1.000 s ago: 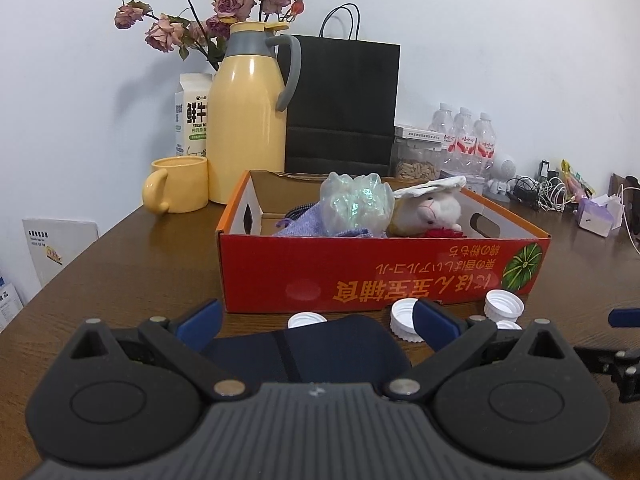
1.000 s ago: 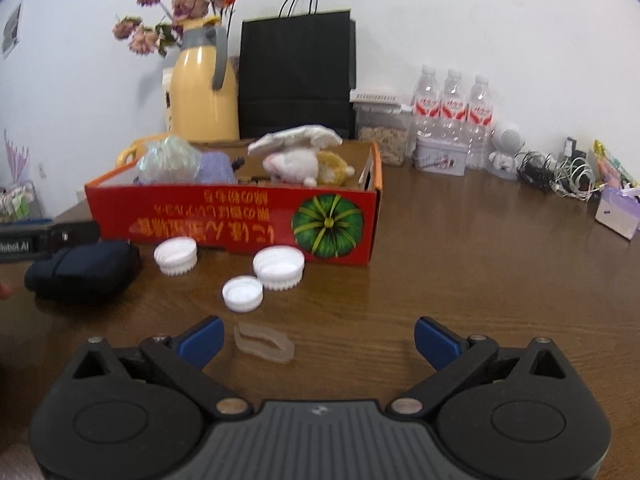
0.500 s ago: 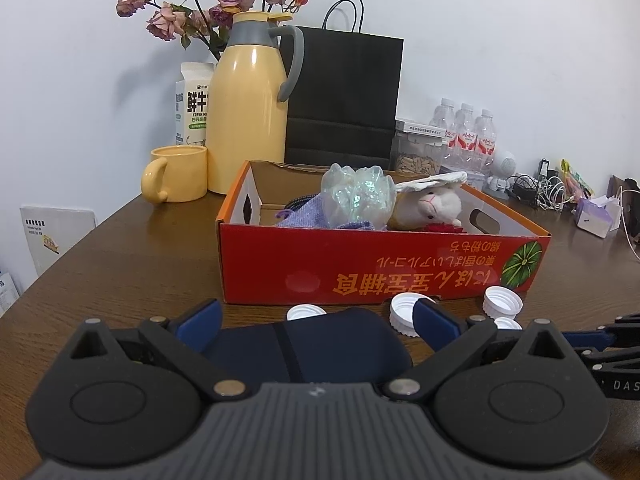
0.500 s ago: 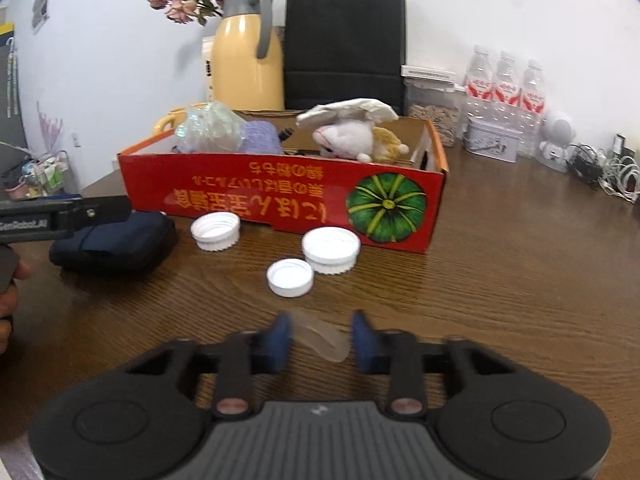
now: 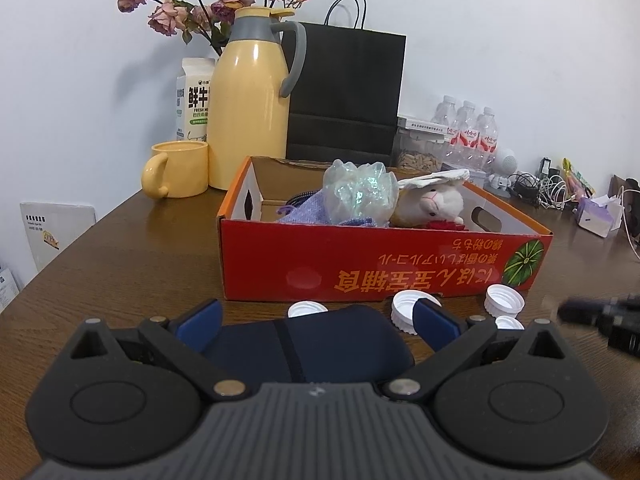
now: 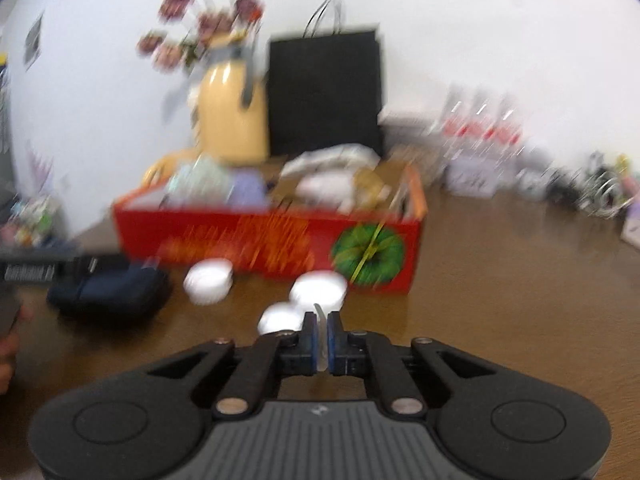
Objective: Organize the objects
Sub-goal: 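Grasp a white bottle cap on the table with the right tool, then grasp another white bottle cap with the left tool while the right tool holds its cap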
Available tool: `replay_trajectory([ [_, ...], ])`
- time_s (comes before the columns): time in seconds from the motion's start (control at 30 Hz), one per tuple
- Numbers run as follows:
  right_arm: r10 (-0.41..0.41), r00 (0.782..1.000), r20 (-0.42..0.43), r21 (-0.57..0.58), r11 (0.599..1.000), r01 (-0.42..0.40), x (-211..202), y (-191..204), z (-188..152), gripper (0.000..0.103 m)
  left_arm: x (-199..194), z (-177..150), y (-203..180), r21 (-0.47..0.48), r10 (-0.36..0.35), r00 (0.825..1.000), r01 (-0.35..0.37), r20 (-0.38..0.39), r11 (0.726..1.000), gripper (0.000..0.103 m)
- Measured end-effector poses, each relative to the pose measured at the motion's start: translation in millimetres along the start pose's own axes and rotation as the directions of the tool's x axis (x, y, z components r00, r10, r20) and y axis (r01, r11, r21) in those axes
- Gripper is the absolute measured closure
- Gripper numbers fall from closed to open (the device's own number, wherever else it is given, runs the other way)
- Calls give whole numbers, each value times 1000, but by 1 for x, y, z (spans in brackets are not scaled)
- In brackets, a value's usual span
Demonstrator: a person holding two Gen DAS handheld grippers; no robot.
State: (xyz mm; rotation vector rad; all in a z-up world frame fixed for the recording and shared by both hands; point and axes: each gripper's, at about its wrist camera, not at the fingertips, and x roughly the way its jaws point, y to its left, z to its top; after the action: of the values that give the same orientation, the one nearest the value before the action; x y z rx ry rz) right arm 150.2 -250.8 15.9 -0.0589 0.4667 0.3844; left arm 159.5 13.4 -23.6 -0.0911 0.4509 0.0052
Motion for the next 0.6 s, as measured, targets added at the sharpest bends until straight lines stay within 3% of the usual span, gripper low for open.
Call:
replay_trajectory([
  [0.43, 9, 998, 55, 15, 1000, -9, 6, 2, 7, 99, 14, 4, -2, 2, 37, 998, -37, -51, 999, 0],
  [0.6, 5, 998, 59, 14, 1000, -6, 5, 3, 7, 99, 22, 13, -9, -11, 7, 997, -7, -72, 1000, 0],
])
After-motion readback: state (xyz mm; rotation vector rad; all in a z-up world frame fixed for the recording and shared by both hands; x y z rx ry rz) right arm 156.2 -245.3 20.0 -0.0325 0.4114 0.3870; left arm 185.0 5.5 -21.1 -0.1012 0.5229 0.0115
